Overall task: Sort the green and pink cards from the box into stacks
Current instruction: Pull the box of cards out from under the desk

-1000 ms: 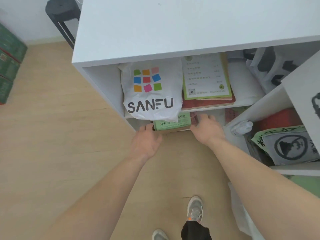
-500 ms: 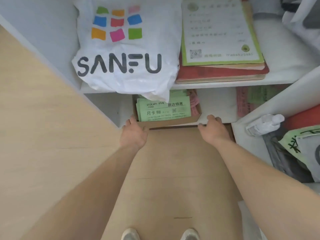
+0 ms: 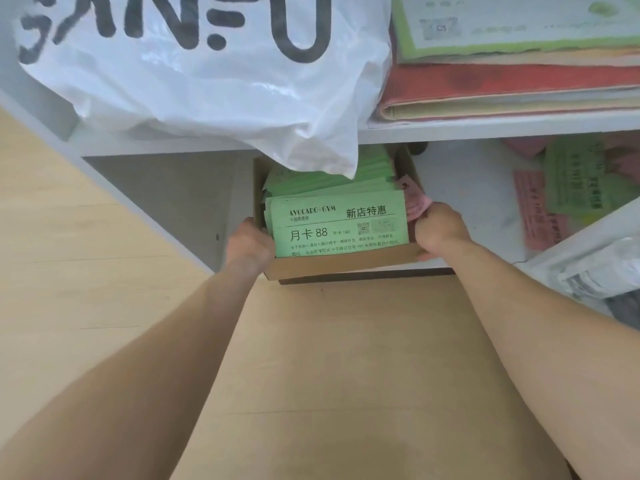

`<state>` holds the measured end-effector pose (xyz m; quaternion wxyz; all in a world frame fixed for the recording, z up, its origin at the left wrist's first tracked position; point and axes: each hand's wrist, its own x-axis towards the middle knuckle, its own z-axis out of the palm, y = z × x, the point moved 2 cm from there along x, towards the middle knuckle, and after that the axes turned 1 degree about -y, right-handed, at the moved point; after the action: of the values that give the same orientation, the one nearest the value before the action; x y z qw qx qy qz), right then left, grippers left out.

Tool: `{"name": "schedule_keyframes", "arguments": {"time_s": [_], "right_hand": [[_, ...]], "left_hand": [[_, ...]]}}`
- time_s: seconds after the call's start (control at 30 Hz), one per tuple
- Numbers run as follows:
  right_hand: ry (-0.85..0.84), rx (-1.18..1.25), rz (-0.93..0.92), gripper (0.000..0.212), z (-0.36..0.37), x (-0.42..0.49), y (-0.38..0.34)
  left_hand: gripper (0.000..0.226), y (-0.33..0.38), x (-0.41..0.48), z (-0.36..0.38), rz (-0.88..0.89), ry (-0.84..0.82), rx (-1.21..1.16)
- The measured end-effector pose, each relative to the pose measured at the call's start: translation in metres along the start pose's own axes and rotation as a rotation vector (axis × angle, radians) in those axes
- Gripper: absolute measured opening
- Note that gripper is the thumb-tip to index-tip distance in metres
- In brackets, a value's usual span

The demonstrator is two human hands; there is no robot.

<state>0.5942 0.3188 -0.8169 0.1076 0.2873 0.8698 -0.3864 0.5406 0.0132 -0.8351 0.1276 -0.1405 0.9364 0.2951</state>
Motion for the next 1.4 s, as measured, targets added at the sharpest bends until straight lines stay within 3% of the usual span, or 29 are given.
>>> {"name": "schedule_keyframes", "arguments": {"time_s": [0.13,0.37,0.7,0.8,1.0,1.4], "right_hand": [[0.039,0.070,0.041,0.025,0.001,-0.038,0.010],[0.032,-0.026,0.206,0.024,-0.037,-0.171,0.024],[-0.110,-0.092,0.326,0.023,-0.177,-0.394,-0.058],[-0.111,-0.136,0.300,0.018,-0.231,-0.453,-0.107],[-0.056,-0.085,0.219,0.027,-0.325,-0.534,-0.194],[0.002,0.038,-0.073,0.025,-0.460,-0.579,-0.342]], "left_hand": [[0.018,-0.004,-0.024,-0.008,0.033,0.006,0.035],[0.017,-0.019,-0.142,-0.056,0.021,-0.107,0.027],[0.015,0.029,-0.332,-0.243,-0.086,-0.330,-0.002],[0.019,0.054,-0.376,-0.313,-0.071,-0.335,-0.018],[0.023,0.115,-0.446,-0.444,-0.009,-0.227,-0.018],[0.020,0.223,-0.472,-0.609,0.132,-0.023,-0.087]]}}
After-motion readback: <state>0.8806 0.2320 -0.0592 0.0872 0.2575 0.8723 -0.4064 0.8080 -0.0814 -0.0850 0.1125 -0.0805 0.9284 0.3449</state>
